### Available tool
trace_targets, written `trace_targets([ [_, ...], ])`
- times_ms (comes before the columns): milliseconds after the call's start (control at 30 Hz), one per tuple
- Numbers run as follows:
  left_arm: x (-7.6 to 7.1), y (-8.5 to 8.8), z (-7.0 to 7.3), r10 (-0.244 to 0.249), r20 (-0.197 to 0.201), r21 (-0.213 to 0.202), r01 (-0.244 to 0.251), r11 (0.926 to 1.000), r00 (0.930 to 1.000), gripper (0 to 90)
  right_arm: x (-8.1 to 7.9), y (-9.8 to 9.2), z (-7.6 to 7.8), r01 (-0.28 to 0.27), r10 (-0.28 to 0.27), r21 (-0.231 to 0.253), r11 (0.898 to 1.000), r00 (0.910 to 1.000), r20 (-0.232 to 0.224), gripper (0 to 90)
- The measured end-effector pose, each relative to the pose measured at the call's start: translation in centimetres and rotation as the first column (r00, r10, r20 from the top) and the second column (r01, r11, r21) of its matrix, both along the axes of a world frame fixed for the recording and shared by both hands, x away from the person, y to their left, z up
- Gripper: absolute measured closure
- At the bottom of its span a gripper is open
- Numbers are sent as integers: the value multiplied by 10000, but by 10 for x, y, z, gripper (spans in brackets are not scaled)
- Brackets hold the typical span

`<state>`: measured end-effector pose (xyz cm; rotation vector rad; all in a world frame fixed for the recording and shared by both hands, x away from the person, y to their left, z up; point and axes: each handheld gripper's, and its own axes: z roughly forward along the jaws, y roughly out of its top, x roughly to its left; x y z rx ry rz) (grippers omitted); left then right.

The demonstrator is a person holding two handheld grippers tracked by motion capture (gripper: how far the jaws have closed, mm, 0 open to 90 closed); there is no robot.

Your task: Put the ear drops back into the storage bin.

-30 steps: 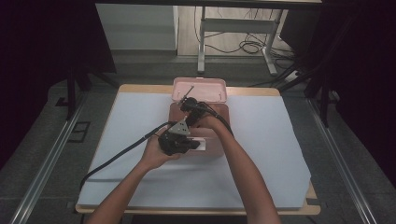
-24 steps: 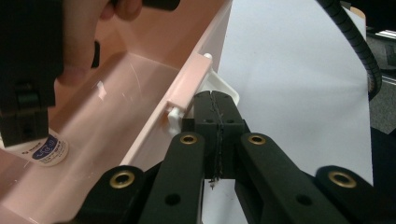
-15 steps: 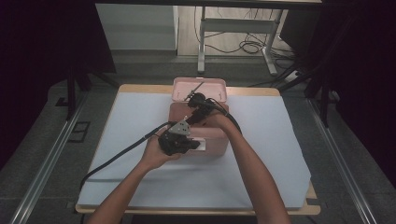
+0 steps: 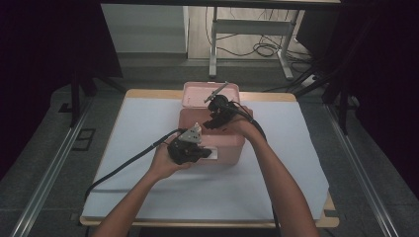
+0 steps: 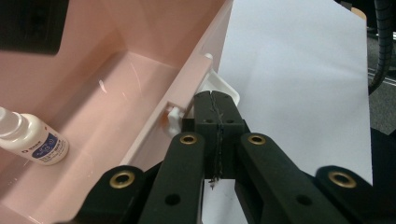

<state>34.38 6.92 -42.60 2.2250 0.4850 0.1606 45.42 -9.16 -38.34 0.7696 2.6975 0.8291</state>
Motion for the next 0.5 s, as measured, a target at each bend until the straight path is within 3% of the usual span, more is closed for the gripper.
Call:
trace_targets([
  [500, 0, 0, 0, 9, -24, 32, -9, 10000, 10000, 900, -11, -32, 11, 303, -315, 288, 9991, 9987, 407, 478],
])
